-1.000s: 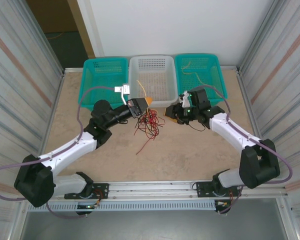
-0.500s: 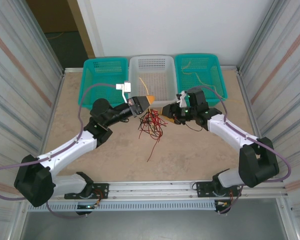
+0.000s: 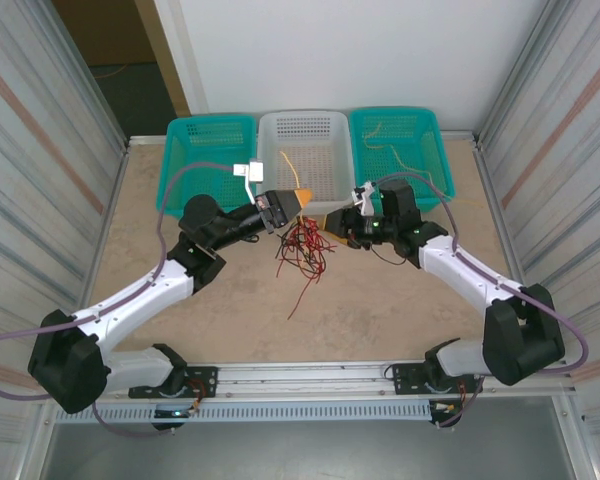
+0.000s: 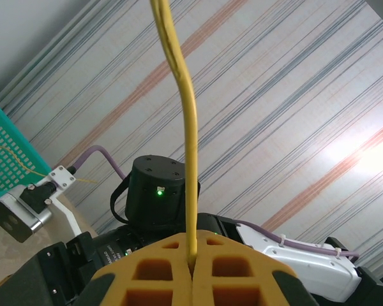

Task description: Untangle the cables

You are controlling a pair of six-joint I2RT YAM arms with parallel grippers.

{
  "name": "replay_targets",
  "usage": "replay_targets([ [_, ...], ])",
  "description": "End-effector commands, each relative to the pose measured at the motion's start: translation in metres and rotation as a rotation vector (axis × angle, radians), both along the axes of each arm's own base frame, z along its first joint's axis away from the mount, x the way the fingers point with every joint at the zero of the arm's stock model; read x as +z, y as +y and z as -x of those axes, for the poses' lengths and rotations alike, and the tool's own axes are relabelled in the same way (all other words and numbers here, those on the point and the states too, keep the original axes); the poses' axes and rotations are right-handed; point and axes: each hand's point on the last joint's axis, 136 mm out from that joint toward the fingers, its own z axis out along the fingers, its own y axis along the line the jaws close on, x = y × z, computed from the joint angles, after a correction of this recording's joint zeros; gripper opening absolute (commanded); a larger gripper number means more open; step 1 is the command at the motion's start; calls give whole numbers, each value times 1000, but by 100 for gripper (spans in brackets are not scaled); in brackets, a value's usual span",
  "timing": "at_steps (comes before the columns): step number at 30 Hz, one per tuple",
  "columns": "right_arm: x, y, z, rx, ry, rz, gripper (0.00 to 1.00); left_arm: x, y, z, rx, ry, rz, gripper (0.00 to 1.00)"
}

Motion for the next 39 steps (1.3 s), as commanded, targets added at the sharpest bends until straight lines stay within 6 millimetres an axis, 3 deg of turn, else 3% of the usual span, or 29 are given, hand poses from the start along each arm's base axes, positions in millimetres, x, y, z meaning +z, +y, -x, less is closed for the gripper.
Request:
replay_targets([
  [1,23,6,9,38,-53,-59,40,33,1,12,-27,-79,51,0],
  [6,29,6,12,43,-75,-69,44,34,0,13,-32,-80,53,0],
  [10,22,10,12,58,-59,-62,42,37,-3,15,-45,-87,54,0],
  [17,19,16,5,64,-49,-72,32,41,-4,15,-48,-97,56,0],
  [23,18,7,0,32,-39,-73,36,43,-3,16,-43,-106,54,0],
  [31,27,2,1,27,-55,-90,0,41,-4,14,-37,-112,45,0],
  [32,28,-1,0,13,-63,-76,0,39,-2,13,-28,-112,37,0],
  [35,26,-25,-9,-71,-72,-7,0,20,13,2,83,-76,-18,0],
  [37,24,-48,-15,-139,-64,13,0,-5,34,-8,217,-24,-70,0],
  [39,24,-72,-20,-204,-61,35,0,-46,69,-22,411,91,-148,0],
])
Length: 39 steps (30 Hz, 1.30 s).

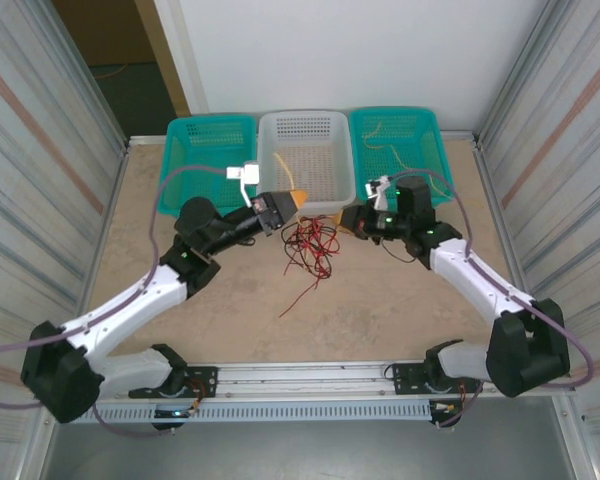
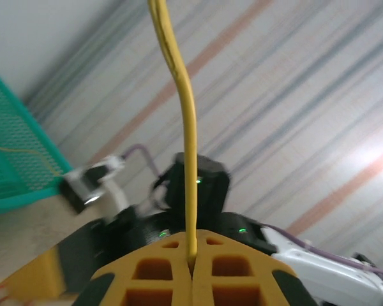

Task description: Untangle the cables

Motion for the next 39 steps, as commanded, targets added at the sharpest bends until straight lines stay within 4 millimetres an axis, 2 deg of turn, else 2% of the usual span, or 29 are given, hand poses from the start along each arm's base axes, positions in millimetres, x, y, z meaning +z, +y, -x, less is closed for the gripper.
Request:
replay_targets([
  [1,2,-41,-4,-105,-17,65,0,-56,66,-25,371,140,-125,0],
  [3,5,-60,-5,-155,-19,75,0,-110,121,-27,616,321,-180,0],
  [5,8,-77,-7,-201,-23,71,0,-157,170,-19,804,482,-153,0],
  [7,11,-90,-8,-237,-29,68,0,-194,198,-8,894,601,-102,0],
  [10,21,-95,-7,-245,-58,74,0,-226,211,1,929,683,-77,0],
  [13,27,-83,-2,-193,-77,124,0,-237,209,4,914,708,-116,0],
  [17,27,-60,9,-110,-113,291,0,-247,203,2,889,737,-172,0],
  [19,28,-49,14,-74,-136,373,0,-245,194,-1,842,733,-211,3],
  [21,30,-40,18,-42,-163,448,0,-237,181,-5,775,696,-267,35],
  [23,30,-30,22,-3,-183,527,0,-220,166,-10,695,631,-313,66],
  [25,31,-22,25,21,-208,596,0,-201,154,-13,627,557,-364,81],
  [27,36,-14,27,43,-236,630,0,-177,140,-14,565,453,-406,91],
  [30,49,0,28,62,-279,636,0,-132,107,-7,445,236,-454,98],
  [33,66,13,29,79,-312,611,0,-99,56,11,277,17,-492,99],
  [36,86,26,31,100,-333,552,0,-91,3,27,142,-131,-557,99],
  [39,102,36,36,125,-348,492,0,-101,-42,30,53,-191,-628,99],
])
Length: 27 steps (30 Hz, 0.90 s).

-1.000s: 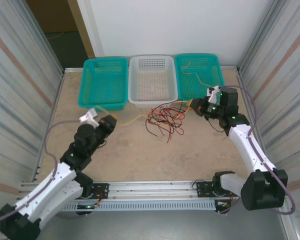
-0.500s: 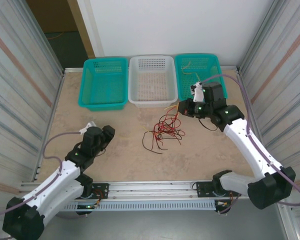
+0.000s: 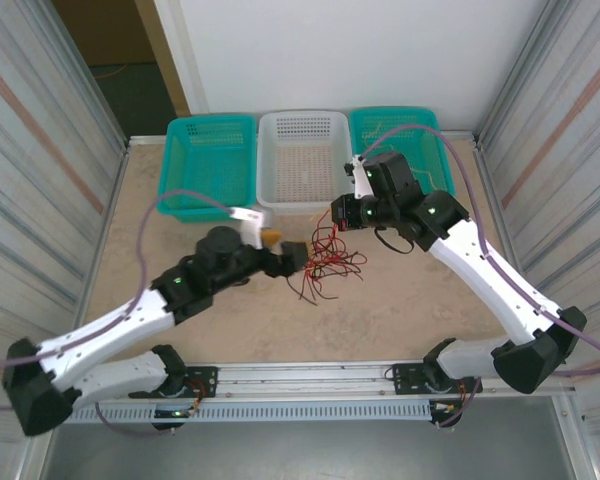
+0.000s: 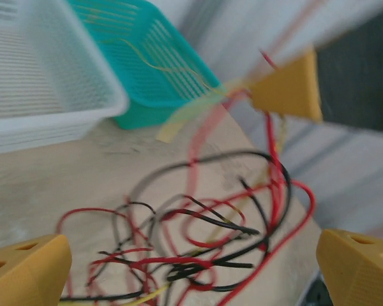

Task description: Untangle the cables

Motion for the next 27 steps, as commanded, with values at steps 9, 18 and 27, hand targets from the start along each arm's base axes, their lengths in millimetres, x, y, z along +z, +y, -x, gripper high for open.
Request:
replay_targets([
  [9,30,10,24,71,12,-107,0,-17,-44,-42,86,-146,-188,58],
  [18,-22,-33,3,-70,192,-176,5,-63,-7,-20,104,-56,-249,0],
  [27,-72,-36,2,-105,284,-118,43,-68,3,-3,59,-26,-218,0],
])
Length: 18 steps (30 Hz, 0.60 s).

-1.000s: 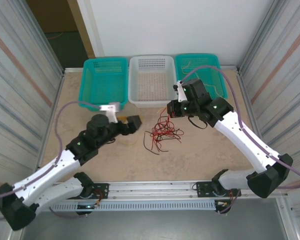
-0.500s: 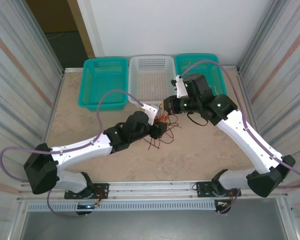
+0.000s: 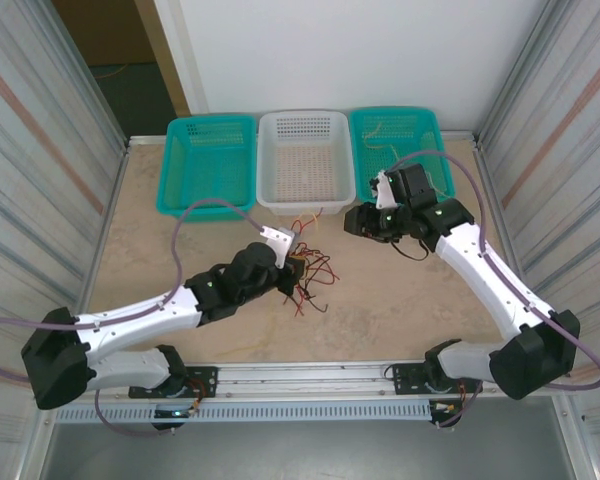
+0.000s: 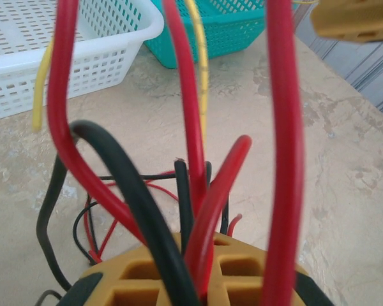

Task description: Untangle the cables

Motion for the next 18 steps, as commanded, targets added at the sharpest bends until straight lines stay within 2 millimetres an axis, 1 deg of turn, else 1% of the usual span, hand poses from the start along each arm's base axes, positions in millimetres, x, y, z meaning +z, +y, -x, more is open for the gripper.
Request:
replay_targets([
  [1,3,7,3,17,-12,-14,43,14,-1,-2,2,-9,43,0],
  [4,-8,1,4,6,2,44,46,17,-5,-3,-21,-7,49,0],
  [5,-10,-1,4,5,9,55,51,18,-7,-3,-32,-9,54,0],
  [6,-10,0,6,11,7,53,58,20,-9,-2,-44,-11,63,0],
  [7,-7,3,6,21,-4,40,61,22,-11,-1,-58,-11,70,0],
  [11,14,25,17,118,-92,-45,65,33,-19,4,-113,-16,108,0],
  [13,19,37,22,168,-117,-72,66,37,-21,5,-130,-13,124,0],
  [15,16,47,24,199,-131,-58,66,44,-25,7,-157,-19,141,0],
  [18,7,56,19,211,-115,-40,59,53,-30,9,-189,-28,158,0],
])
